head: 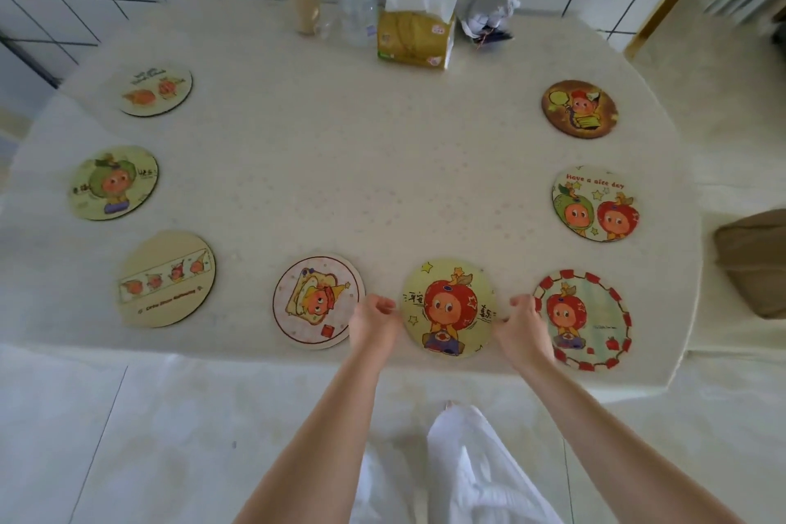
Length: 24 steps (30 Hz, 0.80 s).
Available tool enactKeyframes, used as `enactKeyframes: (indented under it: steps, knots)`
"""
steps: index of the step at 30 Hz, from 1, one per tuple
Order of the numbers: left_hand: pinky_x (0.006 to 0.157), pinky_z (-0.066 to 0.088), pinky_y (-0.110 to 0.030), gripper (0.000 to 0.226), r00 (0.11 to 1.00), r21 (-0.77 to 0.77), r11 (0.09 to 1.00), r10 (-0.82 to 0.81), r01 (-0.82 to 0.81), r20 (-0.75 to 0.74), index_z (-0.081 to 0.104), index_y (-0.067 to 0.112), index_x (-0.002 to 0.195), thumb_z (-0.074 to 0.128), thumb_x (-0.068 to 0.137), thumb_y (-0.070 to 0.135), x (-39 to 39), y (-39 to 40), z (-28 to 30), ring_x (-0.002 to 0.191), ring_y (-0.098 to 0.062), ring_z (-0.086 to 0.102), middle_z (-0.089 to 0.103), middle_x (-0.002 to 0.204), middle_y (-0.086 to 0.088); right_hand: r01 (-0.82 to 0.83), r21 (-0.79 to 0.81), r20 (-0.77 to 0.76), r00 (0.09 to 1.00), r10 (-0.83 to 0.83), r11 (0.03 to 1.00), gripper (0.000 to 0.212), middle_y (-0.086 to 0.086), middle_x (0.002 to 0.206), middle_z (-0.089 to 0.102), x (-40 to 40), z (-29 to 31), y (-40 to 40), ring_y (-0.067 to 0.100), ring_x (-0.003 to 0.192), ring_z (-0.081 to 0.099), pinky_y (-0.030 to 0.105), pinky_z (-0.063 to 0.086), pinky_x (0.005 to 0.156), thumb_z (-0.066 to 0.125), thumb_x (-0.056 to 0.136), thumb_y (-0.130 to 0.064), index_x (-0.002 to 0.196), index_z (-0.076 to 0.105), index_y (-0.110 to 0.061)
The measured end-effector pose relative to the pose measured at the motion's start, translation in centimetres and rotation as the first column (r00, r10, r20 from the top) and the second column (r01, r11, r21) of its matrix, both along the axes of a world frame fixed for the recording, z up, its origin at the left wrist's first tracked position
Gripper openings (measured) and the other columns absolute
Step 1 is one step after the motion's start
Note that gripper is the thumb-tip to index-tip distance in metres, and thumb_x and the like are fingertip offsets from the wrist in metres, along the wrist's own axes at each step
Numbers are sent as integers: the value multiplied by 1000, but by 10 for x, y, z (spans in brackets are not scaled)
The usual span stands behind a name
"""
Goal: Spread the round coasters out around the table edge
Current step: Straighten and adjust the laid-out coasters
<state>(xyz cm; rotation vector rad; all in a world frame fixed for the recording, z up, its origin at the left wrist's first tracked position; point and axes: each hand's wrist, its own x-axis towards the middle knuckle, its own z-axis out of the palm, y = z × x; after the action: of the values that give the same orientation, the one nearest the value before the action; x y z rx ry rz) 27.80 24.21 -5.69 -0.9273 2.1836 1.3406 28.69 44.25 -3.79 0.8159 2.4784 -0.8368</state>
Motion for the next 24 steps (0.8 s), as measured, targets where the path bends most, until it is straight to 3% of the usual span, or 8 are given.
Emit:
enactKeyframes:
  steps: [5,9,12,15,16,19,22,24]
  knots:
    - [52,41,-22,24,990,-70,988,-137,138,13,63,23,102,49,86,13,14,-64,4,68,-5,55,56,77,17,32,-51,-58,998,-35,998,36,6,102,64,14,12,-60,21,76,61,29,47,56,53,88,-15,124,47,-10]
    - [61,44,-26,20,969,-180,959,-235,217,-81,65,21,100,49,89,15,10,-132,12,79,-15,58,66,92,6,81,-190,-21,996,-87,979,38,5,99,62,18,15,-129,19,71,61,27,45,51,53,85,-9,122,49,-13]
    - [74,51,-33,22,911,-331,885,-388,327,-139,62,17,108,52,90,11,6,-169,12,93,-18,58,63,109,-1,204,-324,75,979,-190,924,30,10,98,65,18,11,-174,24,82,64,39,56,73,54,85,-7,114,52,-13]
    - [75,47,-32,29,838,-437,808,-512,396,-187,59,14,118,54,90,8,-4,-186,9,107,-20,53,58,118,-3,407,-470,257,912,-320,783,21,11,78,58,17,7,-202,19,67,55,39,54,90,48,88,2,102,61,-6]
    - [76,47,-31,31,814,-449,791,-543,415,-204,58,13,121,55,91,8,-9,-189,8,109,-20,52,57,121,-3,494,-514,329,869,-370,701,24,12,75,56,17,5,-209,18,63,53,41,50,98,46,90,3,109,60,-2]
    - [88,45,-31,35,759,-475,742,-617,473,-209,55,13,126,54,92,9,-25,-190,4,114,-21,50,55,126,-5,703,-578,491,705,-512,414,29,22,85,63,26,2,-228,33,72,63,47,40,107,42,96,-3,123,52,3]
    - [96,45,-35,44,723,-505,685,-672,525,-160,49,14,134,55,91,9,-42,-185,2,120,-23,45,52,134,-5,747,-570,509,648,-567,342,21,21,93,65,28,2,-241,29,76,63,42,57,84,51,91,2,112,52,2]
    - [102,42,-38,53,699,-481,657,-705,581,-119,43,16,141,57,90,9,-50,-180,0,126,-25,41,48,140,-5,755,-568,509,635,-581,327,13,20,91,66,27,1,-244,28,77,63,39,57,73,53,88,5,101,53,2]
